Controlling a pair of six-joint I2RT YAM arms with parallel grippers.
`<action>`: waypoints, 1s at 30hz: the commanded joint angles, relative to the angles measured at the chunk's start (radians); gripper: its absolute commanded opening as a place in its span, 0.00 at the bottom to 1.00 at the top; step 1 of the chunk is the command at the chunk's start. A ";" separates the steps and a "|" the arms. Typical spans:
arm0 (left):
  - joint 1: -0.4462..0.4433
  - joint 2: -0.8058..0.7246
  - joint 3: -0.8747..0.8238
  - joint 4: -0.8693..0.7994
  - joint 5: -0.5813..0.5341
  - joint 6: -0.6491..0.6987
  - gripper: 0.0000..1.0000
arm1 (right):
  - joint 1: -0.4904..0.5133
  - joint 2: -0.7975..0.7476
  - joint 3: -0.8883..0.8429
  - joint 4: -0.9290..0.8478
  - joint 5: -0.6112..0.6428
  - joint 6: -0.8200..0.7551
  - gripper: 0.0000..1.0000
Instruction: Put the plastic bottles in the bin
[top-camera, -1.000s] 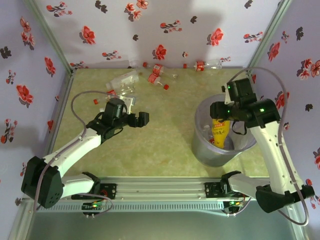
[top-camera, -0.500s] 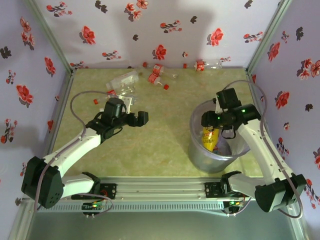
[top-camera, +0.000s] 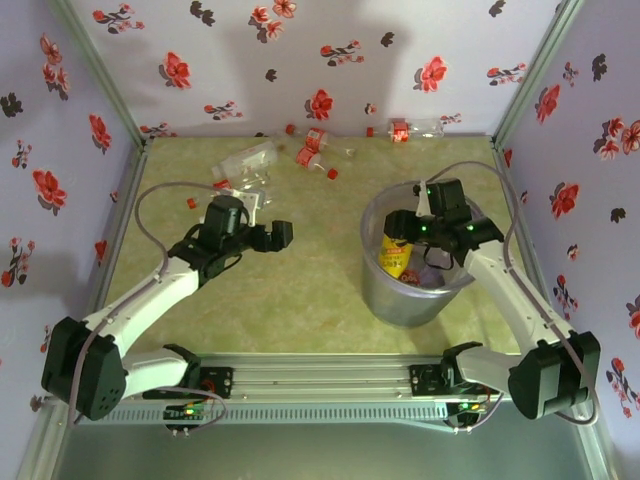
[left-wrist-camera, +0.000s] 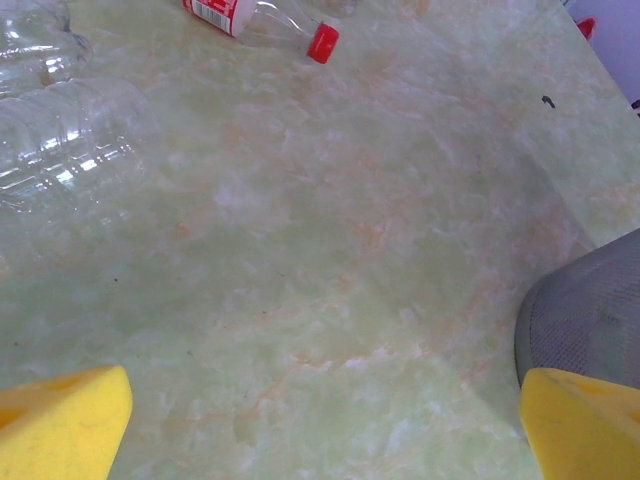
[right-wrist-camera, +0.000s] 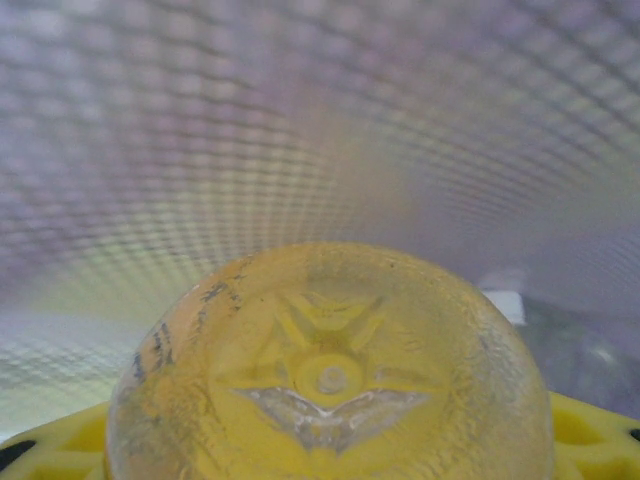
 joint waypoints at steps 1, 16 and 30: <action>0.011 -0.023 -0.016 0.000 -0.021 -0.018 1.00 | 0.001 0.046 -0.006 0.194 -0.057 0.041 0.48; 0.033 -0.069 -0.034 -0.051 -0.047 -0.025 1.00 | 0.075 0.200 0.122 0.183 0.021 -0.003 0.64; 0.103 -0.051 0.013 -0.120 -0.048 0.002 1.00 | 0.082 0.107 0.220 0.015 0.086 -0.058 0.81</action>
